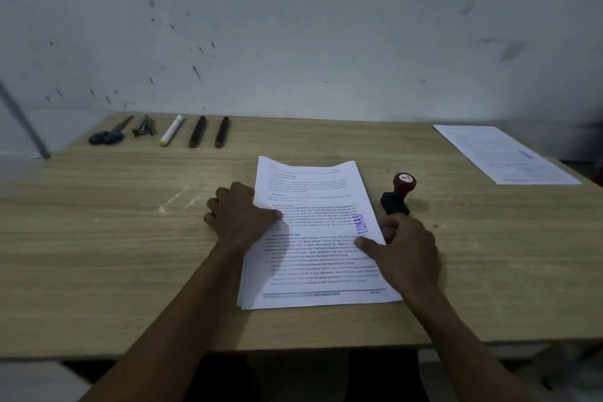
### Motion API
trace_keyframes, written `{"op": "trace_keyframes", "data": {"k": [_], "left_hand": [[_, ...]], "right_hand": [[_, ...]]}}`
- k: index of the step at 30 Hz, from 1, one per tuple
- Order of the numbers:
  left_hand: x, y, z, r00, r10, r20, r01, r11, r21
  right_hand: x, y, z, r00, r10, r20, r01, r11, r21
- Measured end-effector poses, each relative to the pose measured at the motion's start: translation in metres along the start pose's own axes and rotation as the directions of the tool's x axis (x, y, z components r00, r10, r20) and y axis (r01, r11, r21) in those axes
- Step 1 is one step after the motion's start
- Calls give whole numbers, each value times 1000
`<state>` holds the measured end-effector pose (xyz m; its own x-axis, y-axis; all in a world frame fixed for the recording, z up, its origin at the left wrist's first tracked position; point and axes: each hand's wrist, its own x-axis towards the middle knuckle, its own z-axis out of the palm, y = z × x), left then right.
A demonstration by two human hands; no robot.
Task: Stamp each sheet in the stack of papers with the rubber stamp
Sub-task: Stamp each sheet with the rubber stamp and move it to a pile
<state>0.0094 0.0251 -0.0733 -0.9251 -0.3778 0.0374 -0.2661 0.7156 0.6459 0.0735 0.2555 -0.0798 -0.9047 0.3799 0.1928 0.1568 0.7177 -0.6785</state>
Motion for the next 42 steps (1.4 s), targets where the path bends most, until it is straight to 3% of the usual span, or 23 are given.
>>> {"op": "trace_keyframes", "data": {"k": [6, 19, 23, 28, 32, 36, 39, 42], "left_hand": [[0, 5, -6, 991, -82, -110, 51, 964, -262], [-1, -4, -14, 976, -56, -210, -18, 942, -334], [-1, -5, -18, 965, 21, -263, -126, 913, -388], [4, -5, -33, 973, 45, -225, -178, 763, -621], [9, -1, -49, 989, -49, -143, -95, 538, -837], [21, 2, -60, 997, -42, -67, -48, 343, -938], [29, 14, -63, 994, -66, -92, -68, 300, -952], [35, 34, -64, 989, -78, -128, -94, 344, -934]], "right_hand": [[5, 0, 1, 997, 69, -36, -66, 995, 69], [3, -2, -5, 998, 68, -16, -67, 996, 65], [0, -4, -8, 998, 59, 2, -59, 997, 42], [-6, -10, -12, 999, 31, 14, -32, 998, 56], [-6, -14, -16, 988, 14, 154, -55, 962, 266], [-2, -23, -29, 933, -77, 352, -134, 832, 539], [4, -31, -40, 944, -121, 308, -88, 804, 588], [15, -34, -52, 975, -112, 190, -32, 780, 625]]}}
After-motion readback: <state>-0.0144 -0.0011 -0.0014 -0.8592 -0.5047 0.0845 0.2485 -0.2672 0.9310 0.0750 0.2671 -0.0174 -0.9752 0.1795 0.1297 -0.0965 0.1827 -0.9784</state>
